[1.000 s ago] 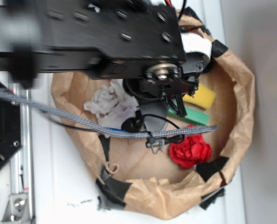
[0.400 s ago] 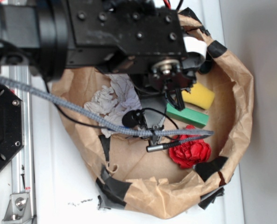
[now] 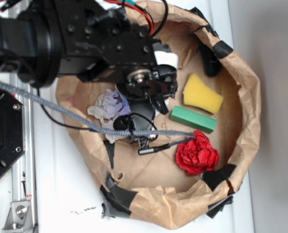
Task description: Grab the white paper.
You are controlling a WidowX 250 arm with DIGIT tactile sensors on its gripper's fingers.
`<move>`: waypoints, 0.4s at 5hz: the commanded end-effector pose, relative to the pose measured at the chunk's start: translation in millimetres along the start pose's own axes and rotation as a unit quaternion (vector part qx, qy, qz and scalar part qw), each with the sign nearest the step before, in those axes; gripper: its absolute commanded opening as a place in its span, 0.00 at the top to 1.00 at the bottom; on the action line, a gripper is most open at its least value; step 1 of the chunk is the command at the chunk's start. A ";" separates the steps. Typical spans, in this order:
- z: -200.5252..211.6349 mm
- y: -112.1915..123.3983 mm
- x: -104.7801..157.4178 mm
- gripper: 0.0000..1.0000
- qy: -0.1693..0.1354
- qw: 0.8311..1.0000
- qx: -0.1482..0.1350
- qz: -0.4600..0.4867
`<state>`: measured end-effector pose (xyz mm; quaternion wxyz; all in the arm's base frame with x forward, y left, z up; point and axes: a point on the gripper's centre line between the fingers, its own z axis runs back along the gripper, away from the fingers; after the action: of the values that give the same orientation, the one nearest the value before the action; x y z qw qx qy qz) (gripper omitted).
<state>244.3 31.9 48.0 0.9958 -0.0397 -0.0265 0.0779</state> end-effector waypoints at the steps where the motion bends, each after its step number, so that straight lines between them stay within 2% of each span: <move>1: -42.4 -6.5 14.1 0.00 0.021 0.999 0.042 -0.013; 2: -42.9 -4.7 30.1 0.89 0.014 0.998 0.058 0.014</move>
<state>277.8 30.2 14.7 0.9963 0.0171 -0.0040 0.0846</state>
